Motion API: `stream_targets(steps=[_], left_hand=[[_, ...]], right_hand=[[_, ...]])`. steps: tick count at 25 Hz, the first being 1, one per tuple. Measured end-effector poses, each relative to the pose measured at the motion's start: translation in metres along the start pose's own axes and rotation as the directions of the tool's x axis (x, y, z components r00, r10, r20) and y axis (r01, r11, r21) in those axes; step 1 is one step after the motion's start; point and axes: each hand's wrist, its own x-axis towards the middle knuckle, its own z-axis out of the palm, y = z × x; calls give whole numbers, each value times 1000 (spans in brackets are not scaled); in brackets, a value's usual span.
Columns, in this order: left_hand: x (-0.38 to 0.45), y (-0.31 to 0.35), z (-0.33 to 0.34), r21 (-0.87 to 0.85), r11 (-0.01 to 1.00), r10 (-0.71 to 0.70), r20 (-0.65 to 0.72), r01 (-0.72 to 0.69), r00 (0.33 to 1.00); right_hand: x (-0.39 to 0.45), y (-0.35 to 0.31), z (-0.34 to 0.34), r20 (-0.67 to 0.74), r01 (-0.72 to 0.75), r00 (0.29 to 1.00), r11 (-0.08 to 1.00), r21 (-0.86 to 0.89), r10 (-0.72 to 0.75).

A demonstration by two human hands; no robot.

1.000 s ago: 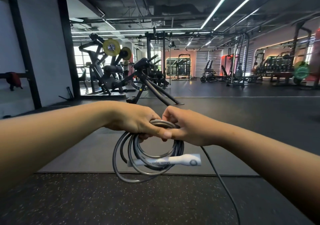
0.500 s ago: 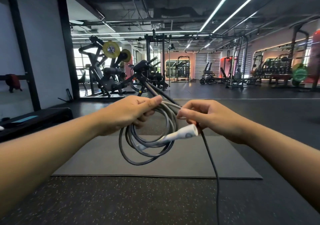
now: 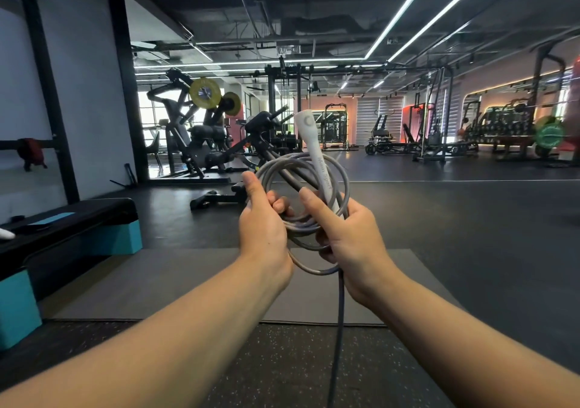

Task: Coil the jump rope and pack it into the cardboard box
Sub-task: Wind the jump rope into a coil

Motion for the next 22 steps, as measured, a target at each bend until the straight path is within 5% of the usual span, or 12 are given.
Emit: stream_targets(steps=[3, 8, 10, 13, 16, 19, 22], left_hand=[[-1, -3, -3, -97, 995, 9, -93, -18, 996], [2, -1, -3, -151, 988, -57, -244, 20, 968], [1, 3, 2, -138, 990, -58, -299, 17, 953], [-1, -1, 6, -100, 995, -17, -300, -13, 954], [2, -13, -5, 117, 993, 48, -213, -24, 976], [7, -22, -27, 537, 842, 90, -55, -47, 994], [6, 1, -43, 847, 441, 385, 120, -296, 915]], right_hand=[[1, 7, 4, 12, -105, 994, 993, 54, 105], [1, 11, -8, 380, -340, 901, 884, 320, 209], [-2, 13, -9, 435, -309, 884, 911, 273, 169], [-6, 23, 2, 266, -160, 955, 982, 96, 130], [0, 26, 9, 65, -144, 988, 988, 59, 141], [6, 22, 4, 21, -159, 987, 987, 8, 159], [7, 8, -9, 105, -130, 981, 960, -250, 160]])
